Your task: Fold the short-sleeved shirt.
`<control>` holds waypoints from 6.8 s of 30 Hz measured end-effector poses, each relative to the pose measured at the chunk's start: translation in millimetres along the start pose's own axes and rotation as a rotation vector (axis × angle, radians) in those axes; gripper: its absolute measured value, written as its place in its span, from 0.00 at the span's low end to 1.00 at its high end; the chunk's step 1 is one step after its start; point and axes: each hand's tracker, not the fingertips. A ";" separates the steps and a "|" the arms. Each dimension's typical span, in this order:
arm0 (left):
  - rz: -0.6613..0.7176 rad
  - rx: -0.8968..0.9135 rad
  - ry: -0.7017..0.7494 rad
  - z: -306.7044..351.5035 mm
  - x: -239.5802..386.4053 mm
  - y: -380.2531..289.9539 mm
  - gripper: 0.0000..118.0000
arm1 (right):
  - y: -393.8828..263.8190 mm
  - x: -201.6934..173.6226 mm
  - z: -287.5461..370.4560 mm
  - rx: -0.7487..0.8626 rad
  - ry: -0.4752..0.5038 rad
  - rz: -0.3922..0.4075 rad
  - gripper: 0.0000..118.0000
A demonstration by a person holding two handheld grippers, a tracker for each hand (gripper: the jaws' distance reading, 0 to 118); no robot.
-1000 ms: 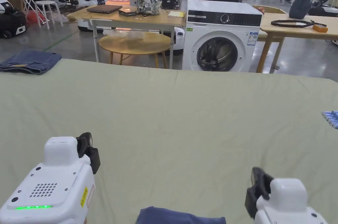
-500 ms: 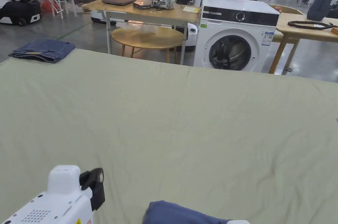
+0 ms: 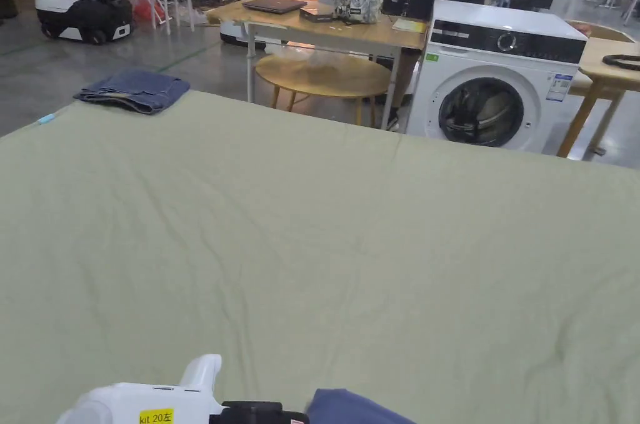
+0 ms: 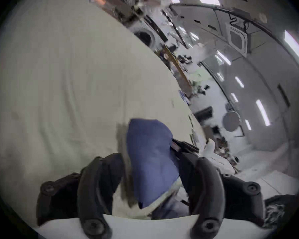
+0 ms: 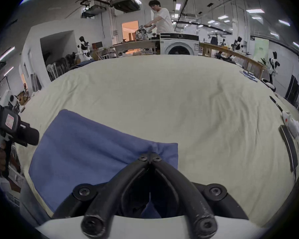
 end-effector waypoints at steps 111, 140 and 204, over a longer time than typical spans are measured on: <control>0.048 0.146 1.017 366.6 -35.0 140.2 0.46 | 96.6 1.9 19.4 0.277 -0.088 0.059 0.00; -0.758 0.857 0.875 -0.8 131.9 64.8 0.09 | 124.5 29.3 48.2 0.503 -0.198 -0.001 0.00; -0.684 0.916 0.742 -0.6 136.1 58.3 0.72 | 134.7 5.3 51.6 0.604 -0.209 -0.076 0.85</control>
